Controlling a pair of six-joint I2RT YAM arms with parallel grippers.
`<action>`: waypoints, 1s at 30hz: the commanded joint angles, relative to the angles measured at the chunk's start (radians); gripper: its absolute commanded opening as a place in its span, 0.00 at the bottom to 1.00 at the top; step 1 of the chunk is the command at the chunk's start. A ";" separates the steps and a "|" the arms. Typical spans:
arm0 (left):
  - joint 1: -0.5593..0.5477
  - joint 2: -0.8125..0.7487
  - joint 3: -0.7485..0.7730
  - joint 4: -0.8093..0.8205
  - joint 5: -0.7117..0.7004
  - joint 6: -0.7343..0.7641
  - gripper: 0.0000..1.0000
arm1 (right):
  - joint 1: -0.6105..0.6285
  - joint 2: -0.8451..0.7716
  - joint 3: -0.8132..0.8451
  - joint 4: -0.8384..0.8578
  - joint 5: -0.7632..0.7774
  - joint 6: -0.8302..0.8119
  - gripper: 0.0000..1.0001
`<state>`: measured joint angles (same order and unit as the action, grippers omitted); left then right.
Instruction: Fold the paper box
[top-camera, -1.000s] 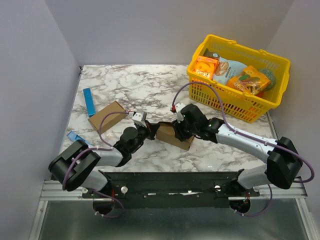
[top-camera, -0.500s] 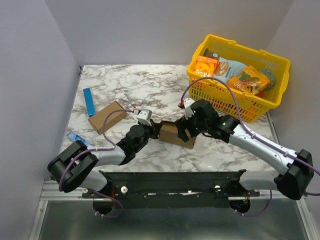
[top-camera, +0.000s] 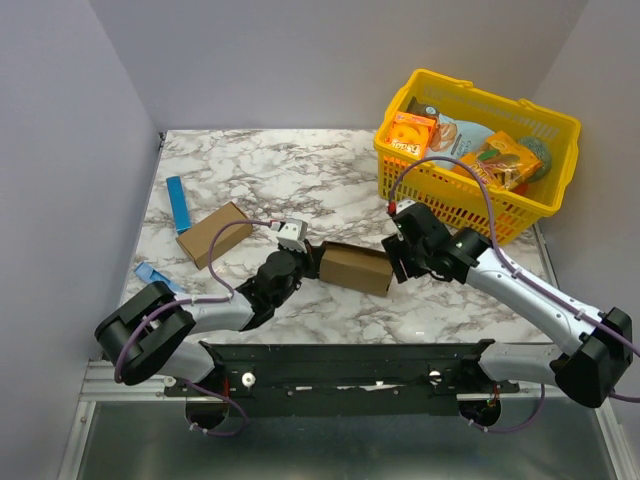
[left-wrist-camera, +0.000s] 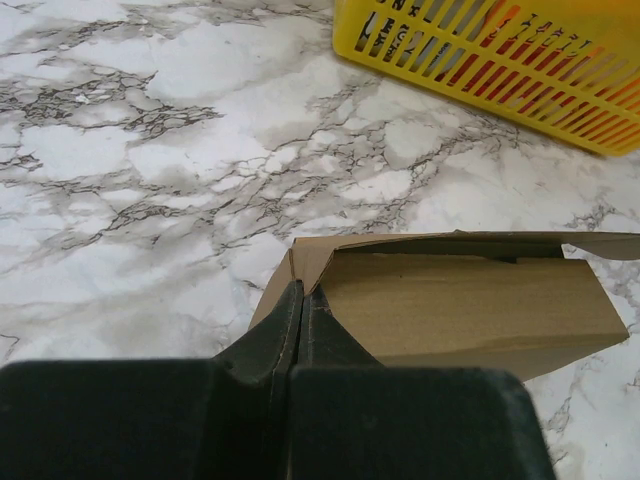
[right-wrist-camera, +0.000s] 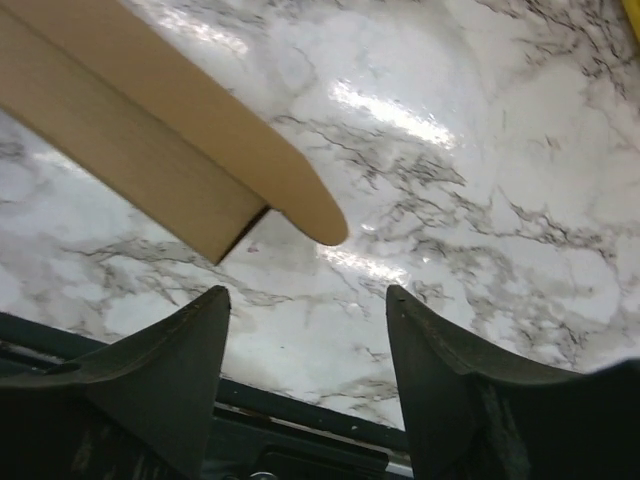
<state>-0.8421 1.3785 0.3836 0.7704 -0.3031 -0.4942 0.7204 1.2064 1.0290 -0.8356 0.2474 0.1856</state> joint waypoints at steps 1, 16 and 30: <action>-0.018 0.039 -0.069 -0.290 -0.013 0.025 0.00 | -0.032 -0.004 -0.026 -0.024 0.085 0.005 0.68; -0.029 0.017 -0.091 -0.266 -0.025 0.034 0.00 | -0.035 0.088 -0.089 0.180 0.059 -0.092 0.49; -0.068 0.019 -0.084 -0.278 -0.073 0.042 0.00 | -0.035 0.071 -0.037 0.165 -0.071 -0.083 0.10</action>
<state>-0.8845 1.3476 0.3511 0.7746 -0.3588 -0.4755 0.6872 1.2919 0.9463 -0.6682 0.2436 0.0959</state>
